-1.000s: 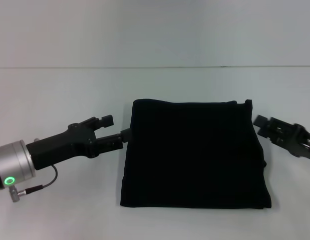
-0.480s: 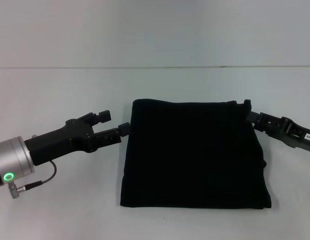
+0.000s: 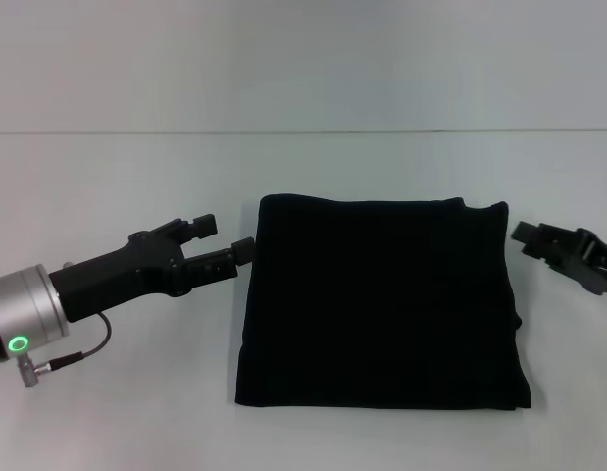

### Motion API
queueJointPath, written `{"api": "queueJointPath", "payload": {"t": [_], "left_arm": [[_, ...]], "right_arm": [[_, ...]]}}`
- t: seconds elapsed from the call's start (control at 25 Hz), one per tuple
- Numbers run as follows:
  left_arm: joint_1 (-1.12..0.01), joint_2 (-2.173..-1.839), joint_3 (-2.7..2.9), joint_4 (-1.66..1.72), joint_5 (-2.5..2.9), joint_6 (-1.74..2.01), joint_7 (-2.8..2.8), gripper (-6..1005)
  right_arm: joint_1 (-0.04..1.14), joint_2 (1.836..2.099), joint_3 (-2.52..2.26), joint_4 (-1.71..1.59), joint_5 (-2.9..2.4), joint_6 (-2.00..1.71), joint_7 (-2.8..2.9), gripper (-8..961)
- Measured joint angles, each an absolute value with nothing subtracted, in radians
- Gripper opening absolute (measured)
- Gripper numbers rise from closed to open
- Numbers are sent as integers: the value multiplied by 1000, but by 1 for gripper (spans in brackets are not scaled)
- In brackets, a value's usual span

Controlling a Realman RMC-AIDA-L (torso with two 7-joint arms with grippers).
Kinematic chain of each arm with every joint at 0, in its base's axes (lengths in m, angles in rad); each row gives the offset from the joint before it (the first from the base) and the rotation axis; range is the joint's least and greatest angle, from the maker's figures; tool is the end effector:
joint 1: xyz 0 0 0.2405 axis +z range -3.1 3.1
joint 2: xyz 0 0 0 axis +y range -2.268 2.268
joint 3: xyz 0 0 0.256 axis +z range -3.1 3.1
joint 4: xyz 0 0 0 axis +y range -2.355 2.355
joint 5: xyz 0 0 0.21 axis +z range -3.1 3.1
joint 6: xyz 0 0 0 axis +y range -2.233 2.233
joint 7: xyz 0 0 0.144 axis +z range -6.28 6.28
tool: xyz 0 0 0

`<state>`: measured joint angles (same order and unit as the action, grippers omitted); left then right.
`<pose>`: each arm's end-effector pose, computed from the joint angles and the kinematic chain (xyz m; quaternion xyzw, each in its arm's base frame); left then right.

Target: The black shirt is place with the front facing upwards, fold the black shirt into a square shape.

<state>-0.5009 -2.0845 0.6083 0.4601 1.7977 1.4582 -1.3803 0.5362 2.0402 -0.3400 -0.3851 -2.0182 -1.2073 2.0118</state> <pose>-0.2777 0.3291 -0.0101 -0.8593 -0.3248 -0.3490 0.1855 0.3331 0.3482 0.0063 -0.6526 0.6401 0.3496 0.2054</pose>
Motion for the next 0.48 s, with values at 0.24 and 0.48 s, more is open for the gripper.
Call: {"api": "queueJointPath", "payload": {"t": [0.24,0.48], "left_arm": [[-501,-2084,607,460,1798,1457,-1380,946],[-500,-2084,607,460,1798,1457,-1381,946]], "right_arm": [[526,2022,-297,-385,-2014,-1220,2020,396],[530,2015,-268,-383,-2016,-1324,2018,400]]}}
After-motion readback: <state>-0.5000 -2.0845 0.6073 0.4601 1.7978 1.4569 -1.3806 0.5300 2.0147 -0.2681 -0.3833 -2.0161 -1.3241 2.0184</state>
